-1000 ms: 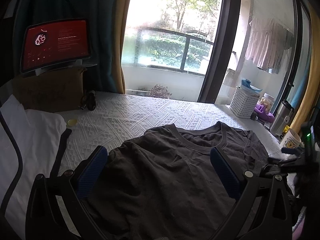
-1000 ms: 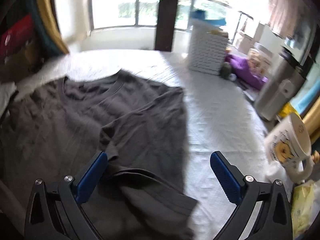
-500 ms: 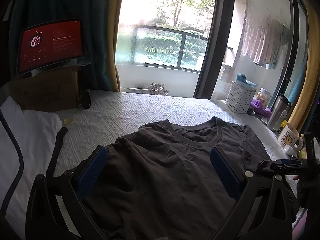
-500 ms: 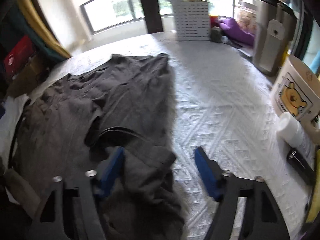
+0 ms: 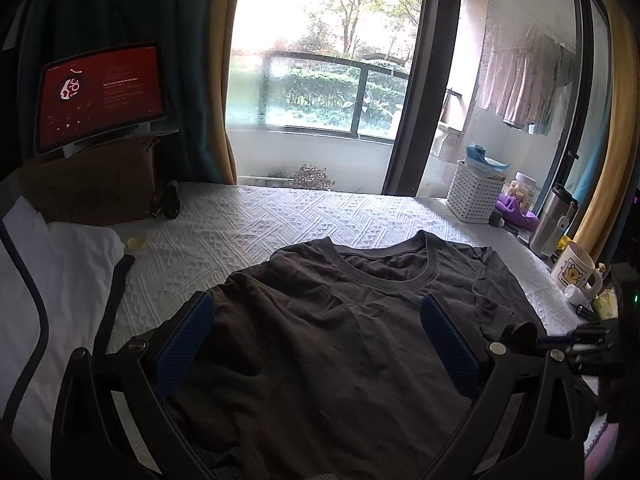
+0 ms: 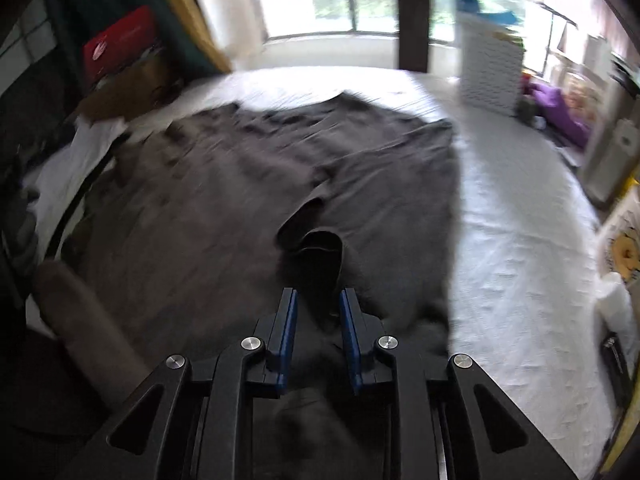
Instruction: Fold small clothes
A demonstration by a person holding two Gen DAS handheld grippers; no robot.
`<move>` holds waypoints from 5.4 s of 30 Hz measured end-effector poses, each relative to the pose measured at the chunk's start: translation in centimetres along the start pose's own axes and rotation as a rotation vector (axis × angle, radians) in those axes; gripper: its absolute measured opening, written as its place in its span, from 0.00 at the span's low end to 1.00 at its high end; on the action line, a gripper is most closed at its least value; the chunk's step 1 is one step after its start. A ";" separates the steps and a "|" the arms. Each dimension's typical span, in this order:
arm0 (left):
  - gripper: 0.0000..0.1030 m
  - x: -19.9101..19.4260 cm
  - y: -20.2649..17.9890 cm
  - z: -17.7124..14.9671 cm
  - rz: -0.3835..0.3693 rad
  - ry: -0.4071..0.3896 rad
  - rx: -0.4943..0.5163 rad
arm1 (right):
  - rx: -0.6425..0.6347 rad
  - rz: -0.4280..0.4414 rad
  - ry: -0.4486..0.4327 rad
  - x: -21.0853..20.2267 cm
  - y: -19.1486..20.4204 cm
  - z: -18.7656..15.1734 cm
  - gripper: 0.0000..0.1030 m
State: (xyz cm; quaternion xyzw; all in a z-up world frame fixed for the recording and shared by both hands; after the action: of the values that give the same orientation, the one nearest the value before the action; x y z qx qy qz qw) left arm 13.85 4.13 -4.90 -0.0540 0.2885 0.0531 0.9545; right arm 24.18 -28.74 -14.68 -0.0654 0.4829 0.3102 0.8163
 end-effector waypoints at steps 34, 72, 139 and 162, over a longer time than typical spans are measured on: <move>0.98 2.0 10.1 -2.9 0.215 0.135 -0.080 | -0.118 -0.287 -0.017 6.4 0.8 7.1 0.88; 0.11 1.9 10.8 -10.1 -0.004 0.393 -0.067 | -0.072 -0.245 -0.061 5.7 2.5 7.2 0.88; 0.48 3.4 12.8 -9.1 0.092 0.353 -0.108 | -0.016 -0.201 -0.090 4.7 1.2 6.2 0.88; 0.05 4.2 -2.3 -2.1 -0.186 0.220 0.292 | 0.030 -0.206 -0.139 2.3 -0.3 5.4 0.88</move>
State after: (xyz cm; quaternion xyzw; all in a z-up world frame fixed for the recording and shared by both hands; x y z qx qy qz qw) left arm 16.48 1.87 -8.86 0.0532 0.3896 -0.0839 0.9156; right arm 29.14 -25.77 -13.83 -0.0809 0.4204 0.2212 0.8763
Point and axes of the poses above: each gripper's, at about its wrist camera, not at the fingertips, and x roughly the way its jaws point, y to its left, z to its top, the point moved 3 cm from there along x, roughly the way its jaws point, and after that the axes turned 6 degrees about x, right-handed, at the moved point
